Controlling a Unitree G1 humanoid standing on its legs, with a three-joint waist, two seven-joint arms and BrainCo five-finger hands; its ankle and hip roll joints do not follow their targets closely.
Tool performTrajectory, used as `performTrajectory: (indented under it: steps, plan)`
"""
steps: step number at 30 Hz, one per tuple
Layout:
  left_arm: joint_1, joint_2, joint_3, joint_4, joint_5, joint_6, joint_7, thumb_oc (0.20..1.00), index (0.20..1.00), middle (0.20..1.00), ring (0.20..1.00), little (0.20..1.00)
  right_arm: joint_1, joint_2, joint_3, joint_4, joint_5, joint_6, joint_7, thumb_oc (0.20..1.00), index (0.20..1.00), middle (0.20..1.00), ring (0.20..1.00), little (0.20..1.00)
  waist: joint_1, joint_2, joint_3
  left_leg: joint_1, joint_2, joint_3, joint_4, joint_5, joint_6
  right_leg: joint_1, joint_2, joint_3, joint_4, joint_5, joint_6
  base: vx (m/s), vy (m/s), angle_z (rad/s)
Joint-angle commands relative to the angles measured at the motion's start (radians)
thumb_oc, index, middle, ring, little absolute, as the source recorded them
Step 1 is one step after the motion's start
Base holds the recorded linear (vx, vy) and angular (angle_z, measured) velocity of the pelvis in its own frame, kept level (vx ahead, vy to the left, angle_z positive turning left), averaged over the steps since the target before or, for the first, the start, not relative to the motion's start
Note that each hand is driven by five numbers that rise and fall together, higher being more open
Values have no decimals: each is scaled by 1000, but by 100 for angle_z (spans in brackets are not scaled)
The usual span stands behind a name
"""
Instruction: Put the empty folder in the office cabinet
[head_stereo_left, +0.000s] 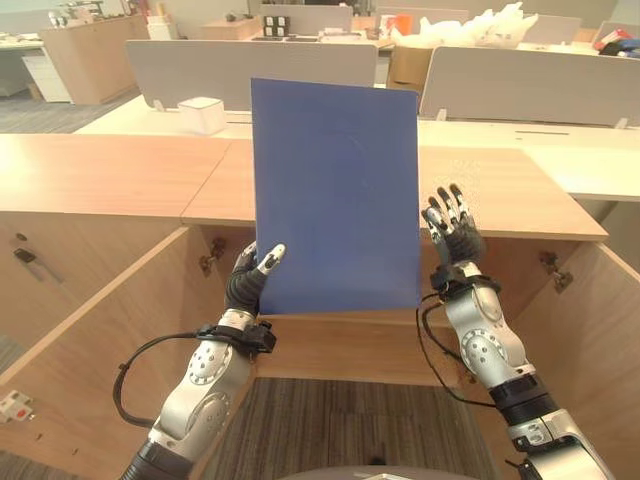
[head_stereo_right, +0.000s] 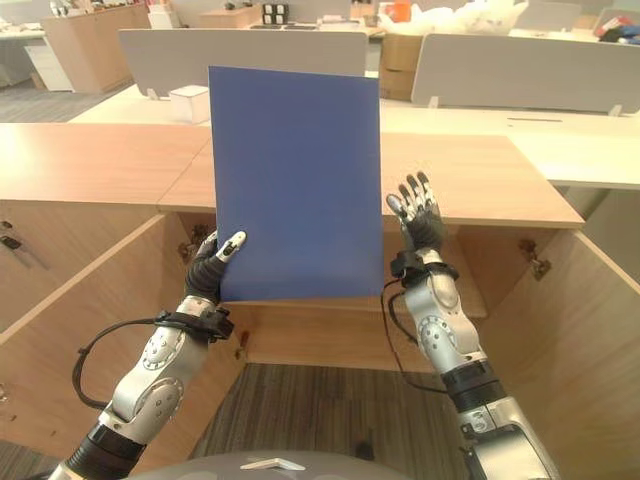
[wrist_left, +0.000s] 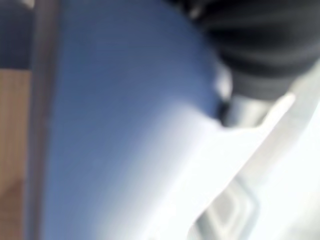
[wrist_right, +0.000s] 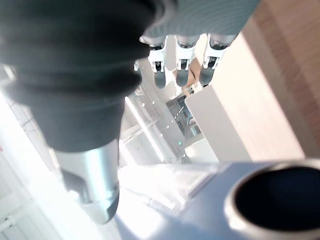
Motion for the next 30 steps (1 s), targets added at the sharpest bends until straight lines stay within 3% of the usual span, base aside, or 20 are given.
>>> performTrajectory:
  steps: [1,5,9,14,15,21,29,30]
  plan:
    - [-76,41,18,-126,10,-71,-14,200,200,200,200,200,-166,7,-76,43,9,-106,-25,1000,1000,1000,1000,1000,6,-24,-11,-63,-8,-43,0,-41,15,141,-54,-22,1,-167,64,0,0,0]
    - [-78,33,22,-134,13,-70,-8,200,200,200,200,200,-178,55,-65,17,44,-112,-19,1000,1000,1000,1000,1000,11,-24,-10,-67,-9,-47,0,-39,15,139,-55,-22,1,-165,63,-2,-2,1]
    - [-96,26,14,-128,16,-66,-14,200,200,200,200,200,-150,80,51,-65,44,-56,46,1000,1000,1000,1000,1000,11,-27,-7,-72,-9,-45,0,-36,14,135,-55,-22,1,-162,60,-2,-2,1]
    - [-89,23,17,-136,15,-66,-32,200,200,200,200,200,-108,68,163,-108,24,10,114,1000,1000,1000,1000,1000,13,-28,-5,-75,-8,-44,0,-33,12,131,-56,-24,1,-160,58,0,0,0]
    - [-92,25,16,-140,16,-69,-42,200,200,200,200,200,-97,52,230,-107,4,49,146,1000,1000,1000,1000,1000,13,-29,-3,-78,-8,-46,0,-30,11,129,-57,-26,1,-160,58,0,0,0]
    - [-81,33,15,-144,-3,-73,-65,200,200,200,200,200,-97,21,299,-119,-27,87,211,1000,1000,1000,1000,1000,21,-30,-1,-87,-9,-52,0,-25,9,126,-59,-33,1,-159,58,0,0,0]
    - [-64,57,14,-157,-21,-70,-106,200,200,200,200,200,-87,-60,299,-135,-46,104,237,1000,1000,1000,1000,1000,25,-34,1,-94,-10,-58,0,-22,9,123,-60,-39,1,-159,60,0,1,1]
    - [-61,58,13,-157,-21,-68,-111,200,200,200,200,200,-84,-60,295,-137,-46,106,237,827,827,827,827,827,25,-34,1,-95,-10,-57,0,-22,9,122,-60,-39,1,-159,61,0,0,0]
